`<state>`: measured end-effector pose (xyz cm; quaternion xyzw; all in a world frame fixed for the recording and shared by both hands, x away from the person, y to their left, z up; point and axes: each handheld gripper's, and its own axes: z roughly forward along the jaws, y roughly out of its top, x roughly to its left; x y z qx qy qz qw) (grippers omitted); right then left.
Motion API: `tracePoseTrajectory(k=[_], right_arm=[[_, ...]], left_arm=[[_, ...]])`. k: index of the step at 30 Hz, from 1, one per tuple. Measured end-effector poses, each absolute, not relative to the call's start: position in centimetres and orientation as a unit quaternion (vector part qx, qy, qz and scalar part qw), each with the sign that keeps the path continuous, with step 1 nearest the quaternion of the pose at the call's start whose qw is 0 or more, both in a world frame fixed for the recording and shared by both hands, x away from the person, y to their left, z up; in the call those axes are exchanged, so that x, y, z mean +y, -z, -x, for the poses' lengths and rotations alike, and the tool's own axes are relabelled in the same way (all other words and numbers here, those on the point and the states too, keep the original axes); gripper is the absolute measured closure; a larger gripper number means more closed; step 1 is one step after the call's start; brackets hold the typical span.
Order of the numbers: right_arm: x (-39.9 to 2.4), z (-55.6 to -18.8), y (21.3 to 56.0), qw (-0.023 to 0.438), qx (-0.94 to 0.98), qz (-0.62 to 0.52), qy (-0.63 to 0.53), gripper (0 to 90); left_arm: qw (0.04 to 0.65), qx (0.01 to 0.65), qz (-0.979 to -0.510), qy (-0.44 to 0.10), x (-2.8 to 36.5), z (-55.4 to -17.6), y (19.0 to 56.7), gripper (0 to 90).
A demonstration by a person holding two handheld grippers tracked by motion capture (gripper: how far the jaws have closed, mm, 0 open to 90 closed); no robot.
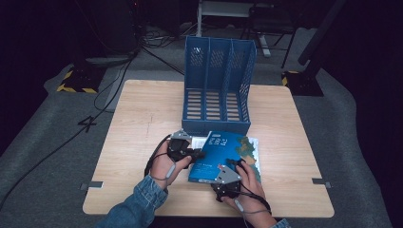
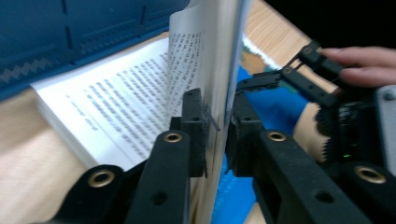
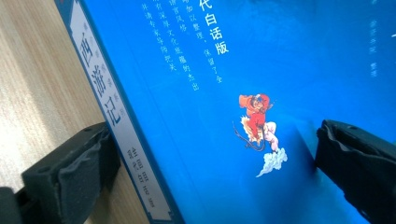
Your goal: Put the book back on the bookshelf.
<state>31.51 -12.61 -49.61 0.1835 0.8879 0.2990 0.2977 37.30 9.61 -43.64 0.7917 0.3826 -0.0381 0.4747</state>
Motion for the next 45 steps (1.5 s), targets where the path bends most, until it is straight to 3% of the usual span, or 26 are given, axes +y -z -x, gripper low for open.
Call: tracePoseTrajectory(k=[3, 8, 13, 22, 28, 31, 36, 45], right_arm=[[-12.6, -31.5, 49.6, 0.299, 0.889, -0.181, -0.296, 0.0], [-12.5, -31.6, 49.5, 0.297, 0.890, -0.181, -0.296, 0.0], [-12.6, -31.6, 49.6, 0.297, 0.889, -0.178, -0.300, 0.0], [-11.7, -30.9, 49.4, 0.335, 0.878, -0.150, -0.308, 3.1], [-11.1, -30.9, 48.6, 0.349, 0.868, -0.166, -0.313, 0.0], [-11.1, -31.1, 48.6, 0.355, 0.865, -0.168, -0.314, 0.0], [-11.6, -31.6, 49.3, 0.410, 0.845, -0.160, -0.304, 0.0], [-11.2, -32.6, 49.4, 0.409, 0.855, -0.159, -0.278, 0.0]], left_arm=[[0.462, 0.383, -0.798, 0.058, 9.7, -37.1, 44.9, 74.8], [0.433, 0.398, -0.803, 0.094, 10.2, -37.1, 46.0, 75.4], [0.432, 0.418, -0.788, 0.136, 11.1, -37.5, 46.4, 84.0], [0.437, 0.394, -0.796, 0.141, 10.7, -37.3, 44.9, 86.2], [0.442, 0.385, -0.799, 0.132, 10.2, -37.2, 43.8, 86.2], [0.445, 0.389, -0.794, 0.145, 10.2, -37.6, 43.5, 86.2], [0.456, 0.392, -0.777, 0.186, 9.8, -38.0, 43.3, 86.1], [0.451, 0.404, -0.777, 0.174, 9.5, -38.2, 43.8, 85.8]])
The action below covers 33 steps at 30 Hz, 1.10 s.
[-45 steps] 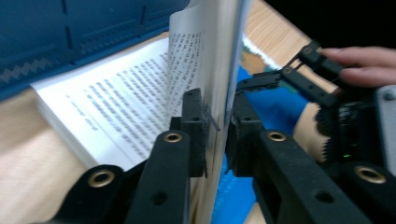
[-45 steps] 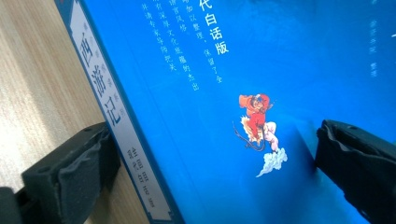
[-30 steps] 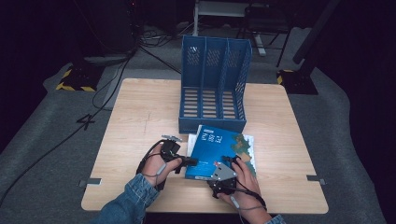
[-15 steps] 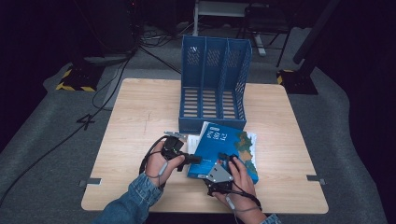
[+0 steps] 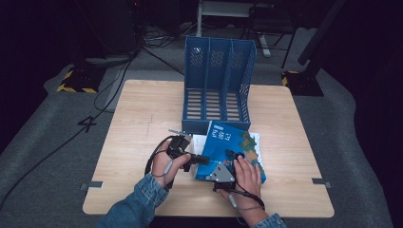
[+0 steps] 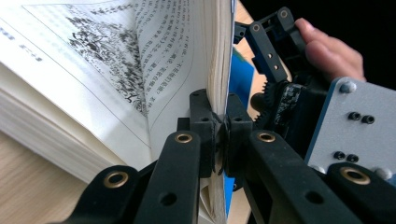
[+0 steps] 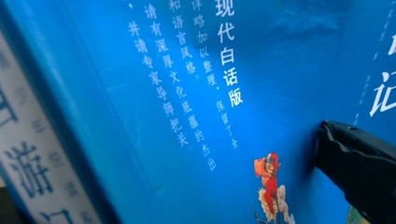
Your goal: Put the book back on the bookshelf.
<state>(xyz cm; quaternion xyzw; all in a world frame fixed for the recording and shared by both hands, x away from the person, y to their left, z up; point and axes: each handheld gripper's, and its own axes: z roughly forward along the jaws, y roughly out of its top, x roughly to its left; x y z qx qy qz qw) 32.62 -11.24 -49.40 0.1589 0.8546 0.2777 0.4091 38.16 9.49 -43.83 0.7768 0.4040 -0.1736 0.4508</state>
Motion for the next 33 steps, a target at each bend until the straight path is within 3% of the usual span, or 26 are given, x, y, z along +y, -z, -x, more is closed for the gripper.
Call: tracePoseTrajectory(k=[8, 16, 20, 25, 26, 27, 28, 33], right_arm=[[-10.4, -32.8, 50.4, 0.432, 0.850, -0.133, -0.271, 0.0], [-10.5, -33.3, 50.3, 0.405, 0.857, -0.133, -0.288, 2.7], [-10.6, -33.3, 50.2, 0.382, 0.866, -0.134, -0.293, 15.7], [-9.9, -33.2, 49.8, 0.397, 0.878, -0.103, -0.246, 30.2], [-9.6, -33.1, 49.7, 0.406, 0.883, -0.083, -0.221, 38.8], [-9.6, -33.1, 49.7, 0.406, 0.883, -0.083, -0.221, 38.8], [-8.9, -32.5, 49.5, 0.431, 0.881, -0.049, -0.188, 53.4], [-8.6, -33.0, 48.2, 0.422, 0.884, -0.064, -0.192, 59.3]], left_arm=[[0.452, 0.415, -0.767, 0.185, 9.7, -38.4, 44.5, 85.8], [0.444, 0.414, -0.780, 0.149, 9.7, -38.3, 44.9, 84.5], [0.445, 0.420, -0.779, 0.138, 10.0, -38.4, 45.4, 74.4], [0.445, 0.427, -0.780, 0.102, 10.9, -38.0, 45.1, 55.5], [0.445, 0.427, -0.780, 0.102, 10.9, -38.0, 45.1, 48.8], [0.425, 0.425, -0.793, 0.098, 11.3, -37.9, 44.8, 48.8], [0.447, 0.418, -0.784, 0.104, 12.5, -37.9, 44.5, 48.2], [0.477, 0.428, -0.763, 0.081, 14.6, -37.9, 44.6, 41.1]])
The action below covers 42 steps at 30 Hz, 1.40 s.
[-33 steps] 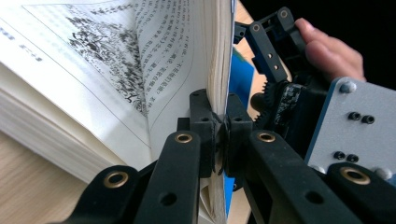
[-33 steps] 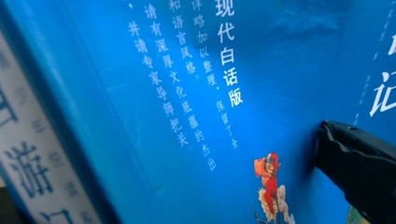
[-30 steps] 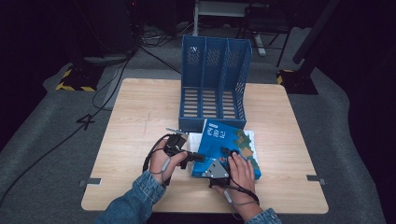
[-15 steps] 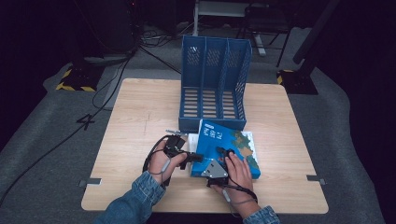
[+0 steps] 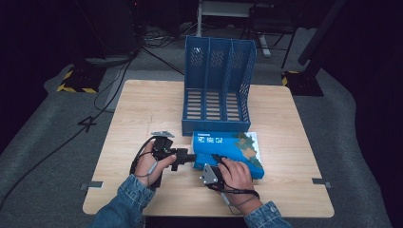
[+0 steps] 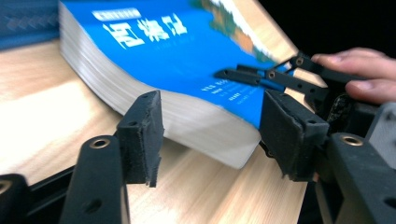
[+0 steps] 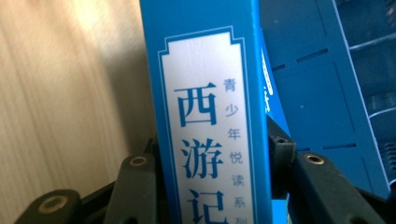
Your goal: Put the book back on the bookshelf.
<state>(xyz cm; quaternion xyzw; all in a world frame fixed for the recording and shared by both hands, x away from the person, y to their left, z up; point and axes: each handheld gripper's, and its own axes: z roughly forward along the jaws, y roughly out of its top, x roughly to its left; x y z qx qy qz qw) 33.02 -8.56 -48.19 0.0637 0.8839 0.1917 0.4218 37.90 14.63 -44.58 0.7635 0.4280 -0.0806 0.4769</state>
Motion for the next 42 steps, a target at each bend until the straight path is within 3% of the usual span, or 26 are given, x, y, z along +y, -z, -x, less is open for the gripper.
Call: tracePoseTrajectory(k=[12, 21, 27, 30, 32, 42], right_arm=[[-10.8, -34.9, 44.7, 0.337, 0.885, -0.153, -0.283, 60.2], [-12.6, -35.3, 42.9, 0.278, 0.874, -0.201, -0.344, 60.2], [-13.6, -35.4, 41.7, 0.248, 0.865, -0.225, -0.374, 60.5], [-14.2, -35.6, 41.0, 0.229, 0.863, -0.232, -0.386, 60.9], [-14.6, -35.8, 40.3, 0.212, 0.862, -0.238, -0.395, 61.1], [-16.6, -36.2, 37.9, 0.165, 0.843, -0.256, -0.444, 61.7]], left_arm=[[0.414, 0.423, -0.805, -0.040, 17.1, -38.5, 47.6, 41.8], [0.354, 0.421, -0.831, -0.077, 17.4, -38.9, 49.1, 41.6], [0.350, 0.405, -0.839, -0.094, 17.9, -39.0, 49.5, 40.4], [0.342, 0.373, -0.851, -0.140, 18.7, -38.9, 50.0, 36.1], [0.356, 0.379, -0.841, -0.147, 19.3, -38.9, 50.3, 32.4], [0.351, 0.392, -0.836, -0.155, 20.0, -38.9, 50.3, 32.2]])
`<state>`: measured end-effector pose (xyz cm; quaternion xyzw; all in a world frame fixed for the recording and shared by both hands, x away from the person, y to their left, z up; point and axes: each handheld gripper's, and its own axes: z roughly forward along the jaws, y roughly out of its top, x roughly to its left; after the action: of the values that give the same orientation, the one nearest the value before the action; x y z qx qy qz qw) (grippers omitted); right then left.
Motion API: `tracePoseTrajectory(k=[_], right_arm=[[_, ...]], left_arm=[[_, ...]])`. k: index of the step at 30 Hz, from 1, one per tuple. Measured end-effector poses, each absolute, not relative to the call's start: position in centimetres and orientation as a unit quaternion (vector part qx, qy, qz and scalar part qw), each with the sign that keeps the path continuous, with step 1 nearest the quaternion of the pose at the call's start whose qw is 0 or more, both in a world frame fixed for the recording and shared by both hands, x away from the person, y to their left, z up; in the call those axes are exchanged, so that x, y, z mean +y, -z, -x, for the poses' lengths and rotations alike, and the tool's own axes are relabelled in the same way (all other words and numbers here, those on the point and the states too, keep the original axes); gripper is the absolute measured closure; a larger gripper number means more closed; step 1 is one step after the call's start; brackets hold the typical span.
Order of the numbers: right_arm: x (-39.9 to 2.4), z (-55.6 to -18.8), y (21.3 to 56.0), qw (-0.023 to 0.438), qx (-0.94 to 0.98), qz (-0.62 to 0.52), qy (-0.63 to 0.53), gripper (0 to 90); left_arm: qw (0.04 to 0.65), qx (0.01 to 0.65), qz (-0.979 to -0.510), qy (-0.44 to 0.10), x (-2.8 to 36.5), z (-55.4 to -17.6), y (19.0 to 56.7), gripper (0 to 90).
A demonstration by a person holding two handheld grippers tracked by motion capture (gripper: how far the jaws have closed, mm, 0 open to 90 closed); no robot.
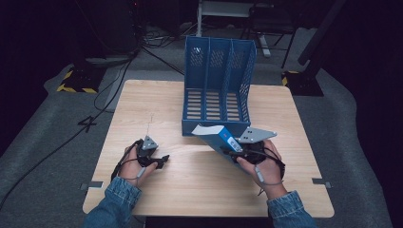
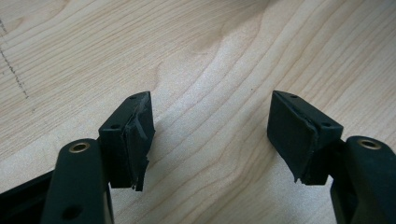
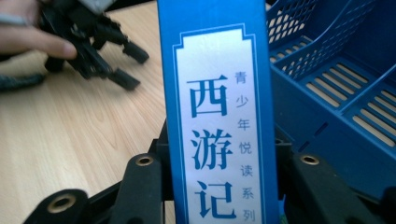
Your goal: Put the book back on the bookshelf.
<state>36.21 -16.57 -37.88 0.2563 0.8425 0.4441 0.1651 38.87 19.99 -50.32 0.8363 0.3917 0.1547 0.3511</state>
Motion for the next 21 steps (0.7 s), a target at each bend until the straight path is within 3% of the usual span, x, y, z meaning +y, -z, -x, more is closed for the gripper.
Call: tracePoseTrajectory(k=[11, 21], right_arm=[[-20.2, -36.6, 35.3, 0.118, 0.796, -0.270, -0.528, 62.1], [-21.2, -36.7, 34.2, 0.114, 0.769, -0.288, -0.560, 62.1]], left_arm=[[0.351, 0.392, -0.836, -0.155, 20.0, -38.9, 50.3, 32.1], [0.351, 0.392, -0.836, -0.156, 20.0, -38.9, 50.3, 32.2]])
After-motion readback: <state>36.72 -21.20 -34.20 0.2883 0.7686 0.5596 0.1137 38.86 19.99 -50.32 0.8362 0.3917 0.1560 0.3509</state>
